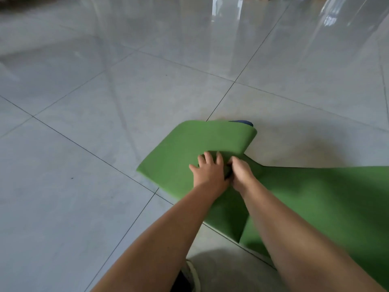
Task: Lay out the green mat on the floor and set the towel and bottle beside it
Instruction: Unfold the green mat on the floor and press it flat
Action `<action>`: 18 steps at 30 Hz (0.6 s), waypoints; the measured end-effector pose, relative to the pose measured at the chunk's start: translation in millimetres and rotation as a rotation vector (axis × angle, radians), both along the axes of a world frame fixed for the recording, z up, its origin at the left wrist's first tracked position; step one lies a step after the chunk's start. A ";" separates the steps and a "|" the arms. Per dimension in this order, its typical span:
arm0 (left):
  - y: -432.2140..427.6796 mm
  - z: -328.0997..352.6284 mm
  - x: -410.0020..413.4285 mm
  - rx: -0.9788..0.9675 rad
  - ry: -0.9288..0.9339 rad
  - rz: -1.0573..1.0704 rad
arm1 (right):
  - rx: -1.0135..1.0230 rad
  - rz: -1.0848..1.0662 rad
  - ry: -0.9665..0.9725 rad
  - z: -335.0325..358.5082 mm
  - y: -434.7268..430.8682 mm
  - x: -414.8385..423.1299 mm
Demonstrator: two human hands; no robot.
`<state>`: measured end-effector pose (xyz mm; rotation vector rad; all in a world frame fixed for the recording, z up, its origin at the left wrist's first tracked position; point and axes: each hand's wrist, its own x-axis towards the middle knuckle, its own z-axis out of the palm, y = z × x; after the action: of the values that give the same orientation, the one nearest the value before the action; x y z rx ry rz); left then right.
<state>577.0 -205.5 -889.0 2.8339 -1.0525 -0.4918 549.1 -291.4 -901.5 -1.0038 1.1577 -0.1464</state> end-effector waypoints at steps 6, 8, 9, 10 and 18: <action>29.6 -50.3 30.1 -0.074 0.089 0.278 | -0.008 0.124 0.140 -27.7 8.0 28.2; 37.5 -60.1 37.8 -0.053 0.093 0.345 | -0.021 0.175 0.163 -29.6 15.7 35.5; 39.9 -63.1 42.0 -0.047 0.099 0.398 | -0.029 0.182 0.172 -30.2 18.3 37.9; 42.2 -65.6 47.6 -0.042 0.120 0.468 | -0.039 0.181 0.179 -31.5 19.2 39.9; 82.9 -85.0 90.4 -0.181 0.471 1.071 | -0.135 0.270 0.264 -33.2 18.2 50.7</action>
<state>667.4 -122.6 -974.0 2.4317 0.4770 -0.7796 599.9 -273.2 -934.7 -1.3180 1.2490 0.1289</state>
